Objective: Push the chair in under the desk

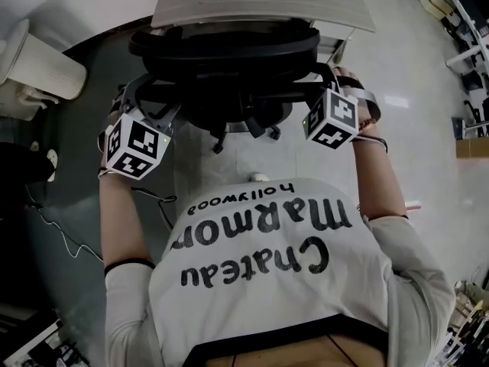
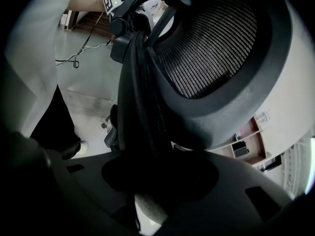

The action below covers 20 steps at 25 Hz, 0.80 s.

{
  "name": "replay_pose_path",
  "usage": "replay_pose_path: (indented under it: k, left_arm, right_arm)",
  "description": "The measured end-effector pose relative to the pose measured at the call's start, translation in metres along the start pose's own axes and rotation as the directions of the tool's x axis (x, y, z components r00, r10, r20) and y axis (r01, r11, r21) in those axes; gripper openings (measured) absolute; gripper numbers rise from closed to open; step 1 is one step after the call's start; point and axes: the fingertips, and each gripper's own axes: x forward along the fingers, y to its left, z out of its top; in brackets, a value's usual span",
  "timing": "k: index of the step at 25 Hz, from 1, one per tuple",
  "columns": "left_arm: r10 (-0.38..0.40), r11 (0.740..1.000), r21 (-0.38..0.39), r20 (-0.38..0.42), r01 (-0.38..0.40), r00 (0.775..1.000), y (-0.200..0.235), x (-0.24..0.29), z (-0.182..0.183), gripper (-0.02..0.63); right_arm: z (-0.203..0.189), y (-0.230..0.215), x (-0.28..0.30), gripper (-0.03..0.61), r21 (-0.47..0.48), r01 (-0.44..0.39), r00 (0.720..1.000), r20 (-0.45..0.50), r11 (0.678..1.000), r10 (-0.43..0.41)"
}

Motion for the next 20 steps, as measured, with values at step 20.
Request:
replay_pose_path:
  k: [20]
  left_arm:
    - [0.115,0.993,0.008,-0.001,-0.115,0.993,0.011,-0.015,-0.014,0.288]
  right_arm:
    - [0.018,0.005,0.003,0.188,-0.008,-0.008,1.000,-0.006,1.000,0.008]
